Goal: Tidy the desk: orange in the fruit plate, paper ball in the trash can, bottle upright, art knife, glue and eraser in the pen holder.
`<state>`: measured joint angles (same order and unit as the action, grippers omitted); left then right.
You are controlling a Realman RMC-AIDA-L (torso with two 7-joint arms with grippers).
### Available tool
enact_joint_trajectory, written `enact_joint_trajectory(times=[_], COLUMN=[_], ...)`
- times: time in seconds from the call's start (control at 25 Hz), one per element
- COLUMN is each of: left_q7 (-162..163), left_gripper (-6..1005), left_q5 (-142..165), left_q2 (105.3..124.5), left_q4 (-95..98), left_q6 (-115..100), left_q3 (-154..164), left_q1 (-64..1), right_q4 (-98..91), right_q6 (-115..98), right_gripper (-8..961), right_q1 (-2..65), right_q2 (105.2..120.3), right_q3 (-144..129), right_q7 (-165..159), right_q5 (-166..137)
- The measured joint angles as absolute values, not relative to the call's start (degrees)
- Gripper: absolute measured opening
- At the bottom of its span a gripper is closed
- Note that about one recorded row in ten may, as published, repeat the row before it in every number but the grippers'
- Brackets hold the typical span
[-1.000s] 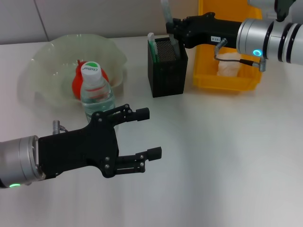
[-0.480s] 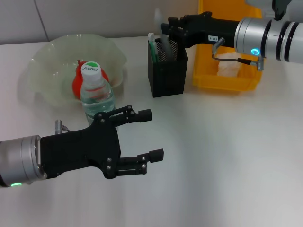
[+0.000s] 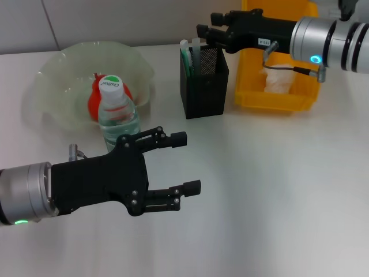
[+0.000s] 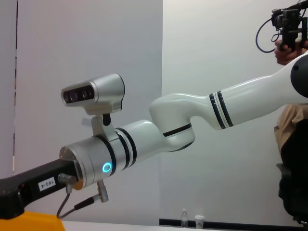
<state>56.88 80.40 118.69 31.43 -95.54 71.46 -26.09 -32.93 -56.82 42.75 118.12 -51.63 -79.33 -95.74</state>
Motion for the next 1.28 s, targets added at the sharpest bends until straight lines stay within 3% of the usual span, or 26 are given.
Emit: enact_joint_trajectory(times=[0.24, 0.48, 0.72, 1.28], left_q7=[57.8, 59.1, 60.6, 64.3], left_gripper=[810, 810, 810, 810], left_q5=[80.8, 81.0, 81.2, 82.1], left_q2=[118.49, 117.92, 116.36, 113.45], left_q4=[31.5, 31.9, 32.0, 32.7], left_q6=[-95.6, -95.4, -95.4, -95.3], left_q3=[71.3, 70.0, 69.3, 69.1], left_q1=[-26.3, -25.9, -26.1, -25.9], right_q4=[-40.5, -48.1, -54.9, -65.7], right_q6=[-63.4, -72.3, -79.7, -91.8], right_gripper=[526, 748, 829, 829], right_q1=[39.1, 34.3, 30.5, 19.4], right_q2=[117.94, 117.66, 118.16, 119.26], right_q3=[-52.1, -52.3, -52.3, -61.1], right_q7=[-79.4, -80.4, -83.1, -85.0], right_q5=[-96.0, -97.7, -103.4, -106.1])
